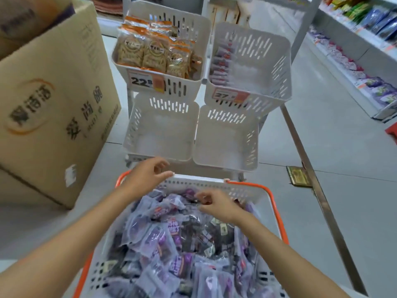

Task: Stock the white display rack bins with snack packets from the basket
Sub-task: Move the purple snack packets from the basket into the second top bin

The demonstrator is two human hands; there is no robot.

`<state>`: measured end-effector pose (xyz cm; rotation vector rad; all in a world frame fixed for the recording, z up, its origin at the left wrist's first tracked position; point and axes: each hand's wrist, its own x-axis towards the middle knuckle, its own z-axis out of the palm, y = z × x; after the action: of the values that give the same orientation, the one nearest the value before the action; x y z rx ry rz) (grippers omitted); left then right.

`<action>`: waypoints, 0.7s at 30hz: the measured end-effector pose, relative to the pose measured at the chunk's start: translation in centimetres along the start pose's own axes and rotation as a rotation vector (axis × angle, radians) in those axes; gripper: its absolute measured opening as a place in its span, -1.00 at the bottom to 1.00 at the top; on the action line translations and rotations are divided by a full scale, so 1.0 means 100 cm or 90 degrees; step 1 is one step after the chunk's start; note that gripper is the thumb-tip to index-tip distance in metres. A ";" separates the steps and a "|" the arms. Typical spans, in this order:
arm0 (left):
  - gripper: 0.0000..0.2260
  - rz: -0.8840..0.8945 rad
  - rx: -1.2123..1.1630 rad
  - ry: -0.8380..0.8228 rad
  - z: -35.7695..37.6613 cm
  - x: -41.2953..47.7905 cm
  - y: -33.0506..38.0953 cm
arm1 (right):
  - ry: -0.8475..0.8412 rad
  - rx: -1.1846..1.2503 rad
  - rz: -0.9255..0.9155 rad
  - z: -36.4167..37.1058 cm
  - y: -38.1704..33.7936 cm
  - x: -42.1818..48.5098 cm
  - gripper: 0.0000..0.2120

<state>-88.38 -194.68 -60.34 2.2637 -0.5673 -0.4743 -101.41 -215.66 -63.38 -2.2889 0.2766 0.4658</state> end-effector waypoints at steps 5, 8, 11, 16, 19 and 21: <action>-0.81 -0.008 -0.057 0.046 0.000 -0.043 -0.052 | 0.056 -0.037 -0.029 0.074 -0.009 0.030 -0.44; -0.75 -0.019 -0.099 0.039 0.003 -0.052 -0.055 | 0.221 -0.034 -0.031 0.075 -0.007 0.036 -0.87; -0.53 -0.022 -0.114 0.050 0.004 -0.058 -0.049 | 0.337 0.052 -0.066 0.044 -0.028 0.020 -0.93; -0.67 -0.038 -0.282 -0.061 0.011 -0.060 -0.034 | 0.162 0.214 -0.164 0.029 -0.079 0.003 -0.90; -0.82 -0.090 -0.365 0.049 -0.001 -0.066 -0.048 | 0.129 0.239 -0.130 0.039 -0.078 0.010 -0.67; -0.81 -0.152 -0.440 0.080 -0.010 -0.070 -0.060 | 0.048 0.088 -0.107 0.054 -0.068 0.015 -0.47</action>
<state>-92.19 -186.72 -62.96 1.6780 -0.0409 -0.5393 -99.06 -207.20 -63.02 -2.1756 0.1468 0.2664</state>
